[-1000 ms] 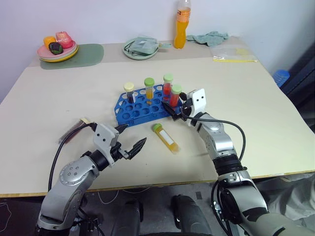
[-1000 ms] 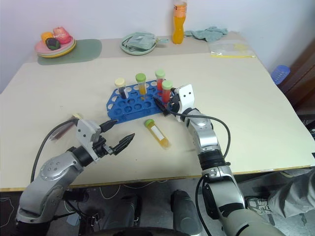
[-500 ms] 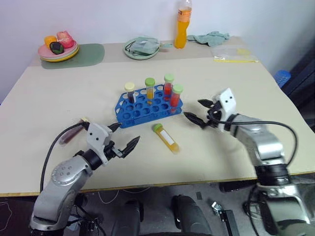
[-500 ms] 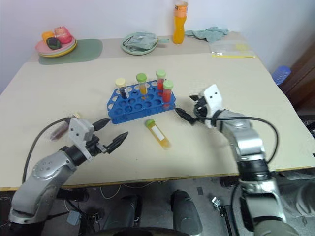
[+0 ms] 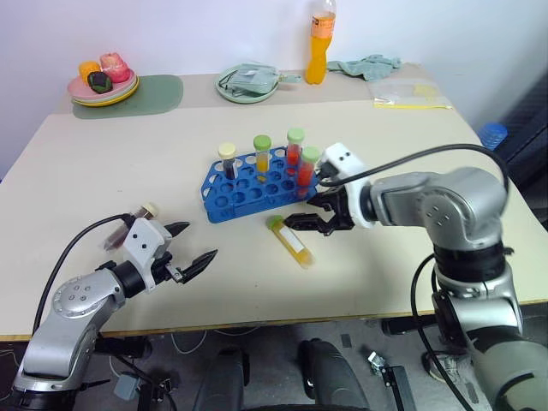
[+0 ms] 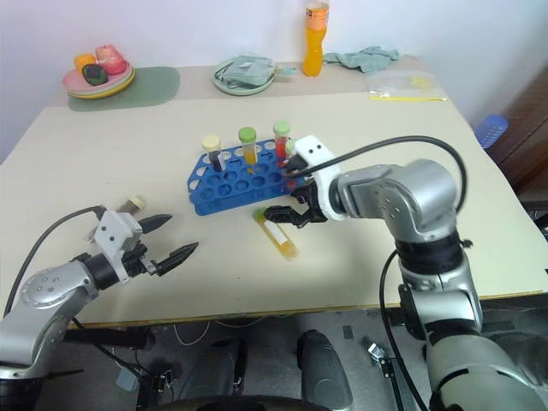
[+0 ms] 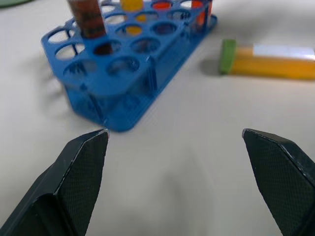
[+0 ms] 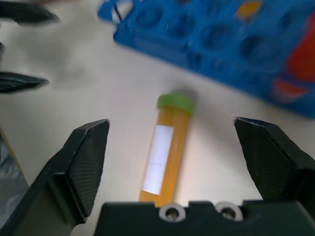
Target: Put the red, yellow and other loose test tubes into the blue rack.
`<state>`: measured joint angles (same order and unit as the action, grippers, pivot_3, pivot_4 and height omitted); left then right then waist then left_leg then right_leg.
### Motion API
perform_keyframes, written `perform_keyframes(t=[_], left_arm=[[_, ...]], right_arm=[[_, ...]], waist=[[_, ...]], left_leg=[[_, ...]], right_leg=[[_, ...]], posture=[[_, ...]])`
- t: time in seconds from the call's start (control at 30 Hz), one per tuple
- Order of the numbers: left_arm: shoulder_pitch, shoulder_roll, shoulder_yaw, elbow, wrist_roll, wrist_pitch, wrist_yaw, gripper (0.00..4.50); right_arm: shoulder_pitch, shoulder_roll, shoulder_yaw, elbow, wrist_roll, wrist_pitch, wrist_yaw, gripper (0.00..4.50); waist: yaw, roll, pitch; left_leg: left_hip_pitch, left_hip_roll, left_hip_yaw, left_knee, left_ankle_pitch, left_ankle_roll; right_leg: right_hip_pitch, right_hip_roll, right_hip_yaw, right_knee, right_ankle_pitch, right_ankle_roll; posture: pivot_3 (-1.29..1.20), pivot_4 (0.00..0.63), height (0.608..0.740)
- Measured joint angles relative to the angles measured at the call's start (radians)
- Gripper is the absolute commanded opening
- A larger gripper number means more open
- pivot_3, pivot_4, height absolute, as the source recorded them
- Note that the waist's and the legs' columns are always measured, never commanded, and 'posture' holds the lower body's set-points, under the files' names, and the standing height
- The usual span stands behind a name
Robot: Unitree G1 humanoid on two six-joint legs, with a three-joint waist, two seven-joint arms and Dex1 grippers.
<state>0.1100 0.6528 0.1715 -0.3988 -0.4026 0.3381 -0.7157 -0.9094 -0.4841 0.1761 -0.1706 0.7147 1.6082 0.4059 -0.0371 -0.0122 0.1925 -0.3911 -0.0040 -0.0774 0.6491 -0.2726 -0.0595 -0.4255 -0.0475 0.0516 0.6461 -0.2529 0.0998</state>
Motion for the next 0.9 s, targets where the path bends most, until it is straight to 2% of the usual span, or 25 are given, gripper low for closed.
perform_keyframes(t=[0.23,0.43,0.53,0.63,0.67,0.7,0.9], left_arm=[[0.062,-0.050,-0.003,-0.016,0.020,-0.039,0.015,4.50],[0.114,-0.080,-0.002,-0.020,0.031,-0.070,0.031,4.50],[0.113,-0.096,-0.003,-0.019,0.046,-0.091,0.040,4.50],[0.114,-0.106,-0.008,-0.019,0.059,-0.093,0.045,4.50],[0.113,-0.108,-0.012,-0.019,0.060,-0.093,0.046,4.50],[0.112,-0.110,-0.017,-0.019,0.062,-0.092,0.048,4.50],[0.105,-0.115,-0.037,-0.026,0.066,-0.087,0.066,4.50]], right_arm=[[-0.144,0.086,0.111,0.296,0.221,0.000,-0.328,4.47],[-0.187,0.102,0.163,0.418,0.404,0.000,-0.513,4.47],[-0.189,0.115,0.171,0.453,0.450,0.000,-0.601,3.68],[-0.185,0.114,0.175,0.472,0.499,0.000,-0.676,2.09],[-0.185,0.114,0.175,0.472,0.519,0.000,-0.689,1.79],[-0.185,0.114,0.175,0.472,0.542,0.000,-0.704,1.26],[-0.184,0.049,0.203,0.428,0.731,0.000,-0.734,1.26]], waist=[[-0.014,0.000,0.000],[-0.007,0.000,0.000],[-0.008,0.000,0.000],[-0.008,0.000,0.000],[-0.008,0.000,0.000],[-0.008,0.000,0.000],[-0.007,0.000,0.000]], left_leg=[[0.000,0.001,0.000,-0.001,0.000,0.000],[-0.001,0.001,0.000,-0.001,0.000,0.000],[-0.001,0.001,0.000,-0.001,0.000,0.000],[-0.001,0.001,0.000,-0.001,0.000,0.001],[-0.001,0.001,0.000,-0.001,0.000,0.001],[-0.001,0.001,0.000,-0.001,0.000,0.001],[-0.001,0.001,0.000,-0.001,0.000,0.001]], right_leg=[[-0.002,0.001,0.001,0.001,0.000,0.000],[-0.002,0.001,0.000,0.001,0.000,0.000],[-0.002,0.001,0.000,0.001,0.000,0.000],[-0.002,0.001,0.000,0.001,0.000,0.000],[-0.002,0.001,0.000,0.001,0.000,0.000],[-0.002,0.001,0.000,0.001,0.000,0.000],[-0.002,0.001,0.000,0.001,0.000,0.000]], posture=[[0.00,0.150,0.740],[0.00,0.150,0.740],[0.00,0.150,0.740],[0.00,0.150,0.740],[0.00,0.150,0.740],[0.00,0.150,0.740],[0.00,0.150,0.740]])
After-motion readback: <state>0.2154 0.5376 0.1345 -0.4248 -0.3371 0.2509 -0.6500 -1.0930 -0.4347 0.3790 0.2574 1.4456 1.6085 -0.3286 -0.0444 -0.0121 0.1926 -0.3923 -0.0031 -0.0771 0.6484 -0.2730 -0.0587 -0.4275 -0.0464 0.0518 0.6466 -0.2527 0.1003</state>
